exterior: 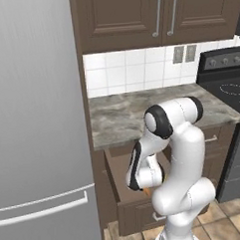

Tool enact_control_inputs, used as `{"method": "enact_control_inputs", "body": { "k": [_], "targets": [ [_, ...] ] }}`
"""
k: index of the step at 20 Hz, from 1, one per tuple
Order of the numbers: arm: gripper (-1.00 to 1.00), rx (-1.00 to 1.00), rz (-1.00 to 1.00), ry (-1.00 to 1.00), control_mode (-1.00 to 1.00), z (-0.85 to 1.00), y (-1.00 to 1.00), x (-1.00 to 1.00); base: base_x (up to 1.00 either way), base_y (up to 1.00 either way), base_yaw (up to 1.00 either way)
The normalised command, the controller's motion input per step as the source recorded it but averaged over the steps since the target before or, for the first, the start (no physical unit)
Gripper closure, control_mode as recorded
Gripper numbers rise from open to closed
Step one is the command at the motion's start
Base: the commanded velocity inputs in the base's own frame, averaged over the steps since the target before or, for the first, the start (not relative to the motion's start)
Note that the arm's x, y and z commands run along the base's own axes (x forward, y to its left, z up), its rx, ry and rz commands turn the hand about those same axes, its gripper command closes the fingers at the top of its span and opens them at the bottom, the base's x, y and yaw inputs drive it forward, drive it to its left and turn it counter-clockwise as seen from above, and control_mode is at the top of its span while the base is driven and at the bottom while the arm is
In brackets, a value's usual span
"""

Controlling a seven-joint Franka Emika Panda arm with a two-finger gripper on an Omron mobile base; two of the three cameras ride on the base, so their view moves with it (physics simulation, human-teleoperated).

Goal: Restock the sink supplies by placing the sponge and soap dispenser on the counter and next to the sink. Make sure the soap dispenser is upright.

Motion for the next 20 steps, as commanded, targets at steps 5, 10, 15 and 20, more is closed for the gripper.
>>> {"method": "enact_control_inputs", "body": {
  "k": [5, 10, 15, 20],
  "targets": [
    [-1.00, 0.00, 0.00, 0.00, -1.00, -0.22, 0.00, -0.02, 0.00, 0.00, 0.00],
    [-1.00, 0.00, 0.00, 0.00, -1.00, -0.19, 0.00, -0.05, 0.00, 0.00, 0.00],
    [1.00, 0.00, 0.00, -0.02, -1.00, -0.08, -0.02, -0.12, 0.00, 0.00, 0.00],
    [1.00, 0.00, 0.00, -0.05, -1.00, -0.02, 0.00, -0.01, 0.00, 0.00, 0.00]
  ]
}}
